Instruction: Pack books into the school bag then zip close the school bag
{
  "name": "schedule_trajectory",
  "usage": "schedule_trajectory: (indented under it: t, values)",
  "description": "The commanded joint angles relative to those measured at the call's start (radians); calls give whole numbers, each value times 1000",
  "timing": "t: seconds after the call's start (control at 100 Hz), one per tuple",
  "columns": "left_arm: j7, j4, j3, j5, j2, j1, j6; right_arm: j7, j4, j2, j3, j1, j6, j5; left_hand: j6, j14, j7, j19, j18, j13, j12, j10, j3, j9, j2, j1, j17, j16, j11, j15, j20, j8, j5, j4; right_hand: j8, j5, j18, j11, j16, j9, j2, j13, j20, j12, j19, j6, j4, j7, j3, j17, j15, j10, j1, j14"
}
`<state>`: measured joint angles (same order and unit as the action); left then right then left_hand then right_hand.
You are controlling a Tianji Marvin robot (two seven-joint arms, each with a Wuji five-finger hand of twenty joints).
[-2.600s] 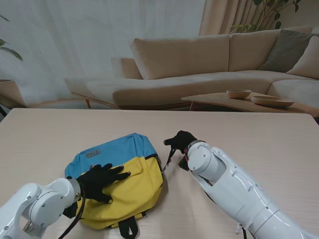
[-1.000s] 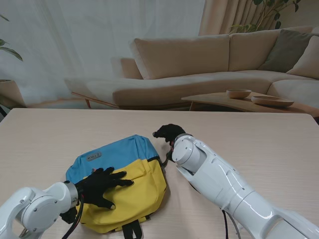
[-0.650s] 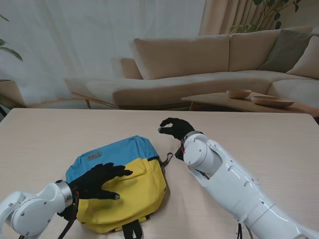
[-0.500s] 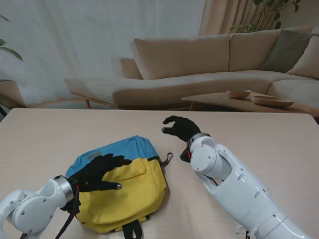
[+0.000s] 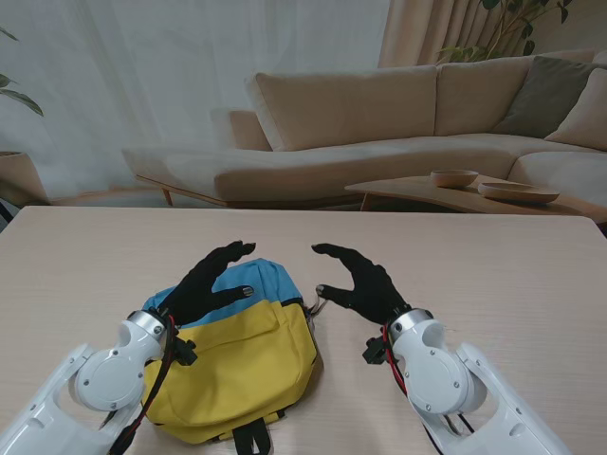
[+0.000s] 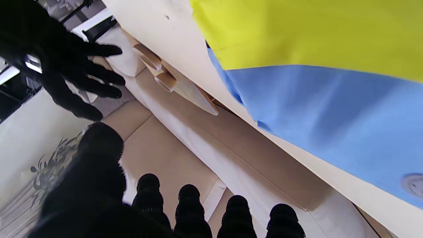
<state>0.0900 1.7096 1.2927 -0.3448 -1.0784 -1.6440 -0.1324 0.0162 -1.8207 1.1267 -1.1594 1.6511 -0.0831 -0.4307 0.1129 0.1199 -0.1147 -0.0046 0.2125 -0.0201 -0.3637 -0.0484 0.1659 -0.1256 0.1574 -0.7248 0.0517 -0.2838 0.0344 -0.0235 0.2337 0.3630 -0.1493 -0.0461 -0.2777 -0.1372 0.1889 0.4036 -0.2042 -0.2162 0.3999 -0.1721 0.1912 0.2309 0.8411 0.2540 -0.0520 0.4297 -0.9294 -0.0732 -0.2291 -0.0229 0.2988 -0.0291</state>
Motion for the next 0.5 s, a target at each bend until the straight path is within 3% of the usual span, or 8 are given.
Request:
schedule_trajectory:
  t: [0.0,0.07,0.16,0.18,0.21,0.33,0.49]
  values:
    - [15,-5,-12,12,-26,-9,5,-11,9,-3,7,40,17,-6,0,-4,-23,4,1,-9,-10,11,-32,-7,-39,29,10,7,19,1,-12,-18,-13,27,34,45,-49,-104,36,28,-30,50,-50,-51,-81,46,25,-64,53,-29,80,-72,-34,-61]
    - [-4,-19,-28,24,-31,-7,7,0,22,-3,8,55,42,-8,5,-8,-38,3,-2,-8,-10,8,-33,-6,-42,34,10,5,22,1,-15,-23,-13,26,27,36,-64,-191,48,30,-46,62,-75,-83,-178,44,27,-183,85,-31,153,-87,-53,-78]
    - [-13,-27,-42,41,-35,-5,14,36,55,5,14,59,73,2,10,-11,-70,3,-4,-9,-5,6,-25,-5,-39,37,9,4,19,6,-25,-63,-5,25,-36,25,-104,-251,61,34,-54,76,-90,-108,-295,44,25,-282,107,-30,222,-111,-86,-107]
    - [-19,-29,-46,44,-37,-3,15,41,62,6,15,58,81,7,9,-9,-72,3,-2,-9,-6,7,-24,-7,-37,35,9,4,20,6,-26,-64,-7,25,-110,1,-112,-260,60,34,-57,78,-59,-108,-340,43,25,-377,114,-24,231,-115,-96,-114]
    - [-24,-31,-49,47,-39,0,16,51,75,8,17,55,91,11,9,-10,-77,3,-2,-9,-7,6,-23,-8,-33,33,9,3,24,4,-26,-64,-9,25,-139,-6,-125,-266,65,33,-60,81,-57,-111,-375,43,24,-412,125,-21,241,-124,-109,-125]
    - [-28,-32,-52,32,-37,3,4,62,107,12,25,37,107,21,15,-13,-79,3,-3,-9,-7,3,-21,-5,-35,37,9,5,21,5,-28,-69,-7,25,-153,-6,-145,-286,83,36,-77,88,-67,-122,-435,42,22,-449,161,-22,252,-141,-153,-140]
    - [-34,-32,-53,17,-37,4,-4,68,112,14,23,31,118,29,20,-17,-80,2,-5,-8,-7,1,-17,-2,-33,38,10,9,18,7,-32,-74,-4,26,-150,-9,-144,-290,93,34,-80,87,-61,-123,-456,41,27,-453,176,-19,252,-143,-151,-137]
